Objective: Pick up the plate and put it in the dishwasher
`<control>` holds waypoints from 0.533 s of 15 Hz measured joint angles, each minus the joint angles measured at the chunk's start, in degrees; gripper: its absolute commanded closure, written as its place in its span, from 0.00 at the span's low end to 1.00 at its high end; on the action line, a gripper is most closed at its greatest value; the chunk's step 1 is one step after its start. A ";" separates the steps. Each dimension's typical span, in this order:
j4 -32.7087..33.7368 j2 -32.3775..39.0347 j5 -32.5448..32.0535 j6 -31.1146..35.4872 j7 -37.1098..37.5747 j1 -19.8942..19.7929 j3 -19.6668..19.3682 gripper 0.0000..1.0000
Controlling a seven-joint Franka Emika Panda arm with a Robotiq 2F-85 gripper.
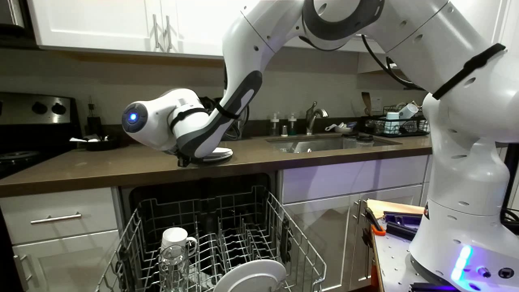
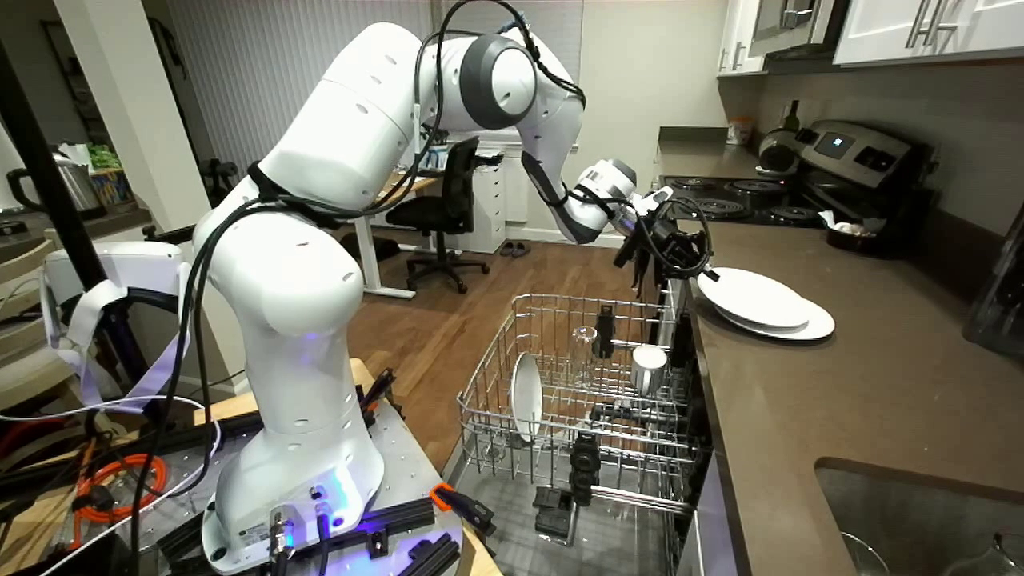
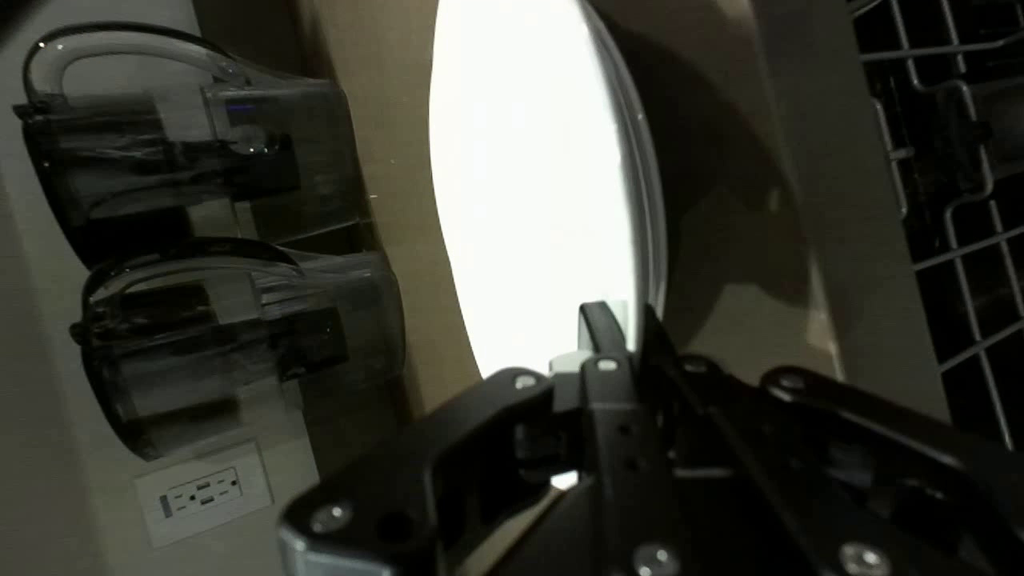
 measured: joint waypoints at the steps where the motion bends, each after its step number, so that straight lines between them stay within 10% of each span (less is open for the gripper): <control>1: -0.32 -0.31 0.00 -0.76 0.41 0.34 0.01 0.94; 8: -5.73 -5.46 -0.32 -6.34 4.12 2.17 1.40 0.94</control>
